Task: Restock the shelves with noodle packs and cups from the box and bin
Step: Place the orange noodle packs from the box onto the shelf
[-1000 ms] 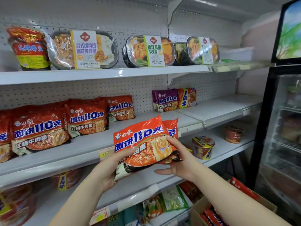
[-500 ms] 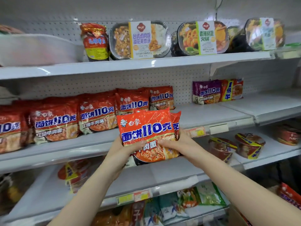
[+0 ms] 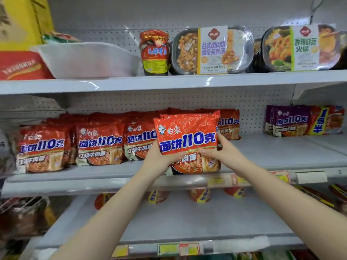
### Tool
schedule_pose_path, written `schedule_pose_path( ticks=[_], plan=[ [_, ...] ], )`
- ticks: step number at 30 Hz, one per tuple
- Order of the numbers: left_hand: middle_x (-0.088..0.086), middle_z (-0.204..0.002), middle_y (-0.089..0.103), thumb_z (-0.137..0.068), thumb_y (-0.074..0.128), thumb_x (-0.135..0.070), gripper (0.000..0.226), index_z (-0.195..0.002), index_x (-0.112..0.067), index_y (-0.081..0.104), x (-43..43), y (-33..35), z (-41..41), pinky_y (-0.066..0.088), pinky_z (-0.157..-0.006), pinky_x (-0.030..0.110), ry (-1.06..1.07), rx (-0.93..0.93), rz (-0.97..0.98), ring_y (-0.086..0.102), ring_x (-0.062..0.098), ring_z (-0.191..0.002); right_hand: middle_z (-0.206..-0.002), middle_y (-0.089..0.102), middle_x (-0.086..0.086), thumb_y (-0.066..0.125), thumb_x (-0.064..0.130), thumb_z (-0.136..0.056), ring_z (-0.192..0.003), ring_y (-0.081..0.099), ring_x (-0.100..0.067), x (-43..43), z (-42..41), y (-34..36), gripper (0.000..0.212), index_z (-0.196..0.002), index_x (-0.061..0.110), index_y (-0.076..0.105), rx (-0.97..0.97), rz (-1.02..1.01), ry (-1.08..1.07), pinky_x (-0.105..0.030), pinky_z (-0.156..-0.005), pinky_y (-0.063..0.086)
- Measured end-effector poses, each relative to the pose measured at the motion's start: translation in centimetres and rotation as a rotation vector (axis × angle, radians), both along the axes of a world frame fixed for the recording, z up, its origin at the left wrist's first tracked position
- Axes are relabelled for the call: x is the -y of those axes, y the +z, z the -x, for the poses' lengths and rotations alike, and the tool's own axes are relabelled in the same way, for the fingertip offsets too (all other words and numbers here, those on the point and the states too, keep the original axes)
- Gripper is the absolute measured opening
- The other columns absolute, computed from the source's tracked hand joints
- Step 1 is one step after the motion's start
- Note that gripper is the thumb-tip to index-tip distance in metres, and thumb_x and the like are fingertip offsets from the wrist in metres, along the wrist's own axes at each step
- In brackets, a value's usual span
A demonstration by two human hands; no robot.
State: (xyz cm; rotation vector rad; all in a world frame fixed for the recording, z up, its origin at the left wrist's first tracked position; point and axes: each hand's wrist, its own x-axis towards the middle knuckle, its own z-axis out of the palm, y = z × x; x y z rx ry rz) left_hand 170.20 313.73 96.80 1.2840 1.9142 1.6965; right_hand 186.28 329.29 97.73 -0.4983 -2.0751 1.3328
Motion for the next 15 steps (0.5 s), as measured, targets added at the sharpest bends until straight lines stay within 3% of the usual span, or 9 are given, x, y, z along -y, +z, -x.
schedule_pose_path(
  ticks=[3,6,10,12,13,15],
  plan=[
    [-0.013,-0.109,0.069,-0.071,0.088,-0.031,0.062,-0.121,-0.03,0.052,-2.6,0.6,1.6,0.053,-0.085,0.026,0.032,-0.032,0.031,0.067,0.003,-0.097,-0.109,0.067,0.015,0.078,0.027,-0.081,-0.087,0.07,0.002,-2.5,1.9,-0.5,0.057,-0.123,0.039,0.043,-0.026,-0.02,-0.024,-0.018,-0.069,0.058],
    [-0.012,-0.106,0.069,-0.07,0.088,-0.035,0.056,-0.111,-0.034,0.051,-5.4,0.5,3.3,0.052,-0.081,0.026,0.07,-0.042,0.076,0.064,0.0,-0.085,-0.107,0.068,0.014,0.077,0.023,-0.083,-0.086,0.069,0.005,-5.2,3.6,-1.1,0.057,-0.127,0.034,0.043,-0.063,-0.035,-0.053,-0.012,-0.063,0.054],
    [-0.013,-0.107,0.072,-0.054,0.091,-0.054,0.076,-0.117,-0.031,0.056,-8.6,-1.1,5.6,0.056,-0.092,0.04,0.117,-0.038,0.154,0.069,0.008,-0.096,-0.117,0.066,0.009,0.08,0.034,-0.077,-0.097,0.068,-0.003,-8.8,5.8,-2.5,0.062,-0.128,0.033,0.045,0.008,-0.073,-0.084,-0.027,-0.084,0.057],
    [-0.014,-0.105,0.072,-0.055,0.09,-0.057,0.075,-0.117,-0.031,0.056,-9.7,-2.2,6.5,0.057,-0.09,0.04,0.144,-0.075,0.178,0.069,0.008,-0.096,-0.119,0.063,0.011,0.079,0.037,-0.077,-0.101,0.065,-0.002,-9.9,6.8,-3.4,0.065,-0.13,0.033,0.043,0.056,-0.109,-0.09,-0.032,-0.09,0.056],
    [-0.014,-0.105,0.072,-0.06,0.089,-0.054,0.069,-0.116,-0.031,0.056,-9.9,-2.6,6.6,0.058,-0.088,0.04,0.154,-0.09,0.178,0.069,0.008,-0.094,-0.117,0.062,0.015,0.078,0.035,-0.079,-0.101,0.063,0.001,-10.2,7.2,-3.7,0.063,-0.131,0.031,0.041,0.066,-0.135,-0.086,-0.029,-0.09,0.055],
    [-0.012,-0.101,0.073,-0.067,0.087,-0.048,0.055,-0.109,-0.032,0.056,-10.4,-3.1,7.0,0.059,-0.081,0.036,0.174,-0.112,0.176,0.069,0.006,-0.086,-0.109,0.054,0.026,0.074,0.029,-0.084,-0.094,0.056,0.012,-10.4,7.9,-3.9,0.054,-0.125,0.032,0.039,0.078,-0.212,-0.086,-0.011,-0.082,0.049]
  ],
)
